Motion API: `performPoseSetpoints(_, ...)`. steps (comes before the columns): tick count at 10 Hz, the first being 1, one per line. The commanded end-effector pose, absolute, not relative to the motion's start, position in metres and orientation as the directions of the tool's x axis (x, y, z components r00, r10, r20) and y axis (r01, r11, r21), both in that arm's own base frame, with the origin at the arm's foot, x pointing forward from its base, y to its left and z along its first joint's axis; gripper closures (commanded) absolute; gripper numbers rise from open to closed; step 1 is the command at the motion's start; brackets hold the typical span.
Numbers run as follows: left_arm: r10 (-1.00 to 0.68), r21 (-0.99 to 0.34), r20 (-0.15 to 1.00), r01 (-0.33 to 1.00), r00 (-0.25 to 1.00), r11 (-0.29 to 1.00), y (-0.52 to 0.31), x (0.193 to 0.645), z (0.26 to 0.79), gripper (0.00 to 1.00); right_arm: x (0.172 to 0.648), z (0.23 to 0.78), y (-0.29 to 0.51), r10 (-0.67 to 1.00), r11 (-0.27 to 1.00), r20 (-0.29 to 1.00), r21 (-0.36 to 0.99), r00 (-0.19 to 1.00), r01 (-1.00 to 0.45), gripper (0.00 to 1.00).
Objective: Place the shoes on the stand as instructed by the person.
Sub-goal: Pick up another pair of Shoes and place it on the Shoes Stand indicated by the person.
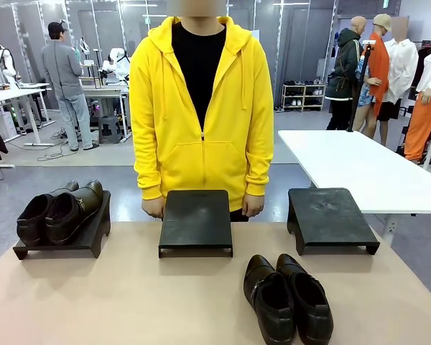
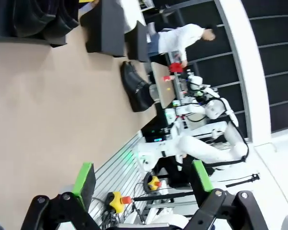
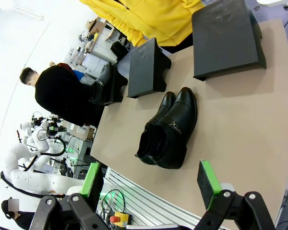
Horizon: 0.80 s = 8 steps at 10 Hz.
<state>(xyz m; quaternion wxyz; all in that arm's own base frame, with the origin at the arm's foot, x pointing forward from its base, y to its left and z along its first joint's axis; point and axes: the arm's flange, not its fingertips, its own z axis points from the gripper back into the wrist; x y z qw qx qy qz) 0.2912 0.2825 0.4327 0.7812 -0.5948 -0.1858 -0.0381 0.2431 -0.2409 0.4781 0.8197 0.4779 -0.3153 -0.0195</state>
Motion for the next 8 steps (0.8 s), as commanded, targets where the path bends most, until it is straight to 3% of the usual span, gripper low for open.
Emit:
performPoseSetpoints(1, 0.154, -0.928, 0.335, 0.297, 0.930, 0.226, 0.297, 0.316, 0.428, 0.00, 0.242, 0.479, -0.241, -0.334, 0.536, 0.507, 0.796, 0.795, -0.283, 0.00)
performPoseSetpoints(2, 0.189, -0.927, 0.334, 0.285, 0.923, 0.245, 0.298, 0.328, 0.430, 0.00, 0.242, 0.479, -0.241, -0.334, 0.536, 0.507, 0.796, 0.795, -0.283, 0.00)
performPoseSetpoints(3, 0.172, -0.927, 0.328, 0.281, 0.929, 0.248, 0.284, 0.300, 0.418, 0.00, 0.242, 0.479, -0.241, -0.334, 0.536, 0.507, 0.796, 0.795, -0.283, 0.00)
performPoseSetpoints(8, 0.172, -0.927, 0.328, 0.281, 0.929, 0.248, 0.284, 0.300, 0.418, 0.00, 0.242, 0.479, -0.241, -0.334, 0.536, 0.507, 0.796, 0.795, -0.283, 0.00)
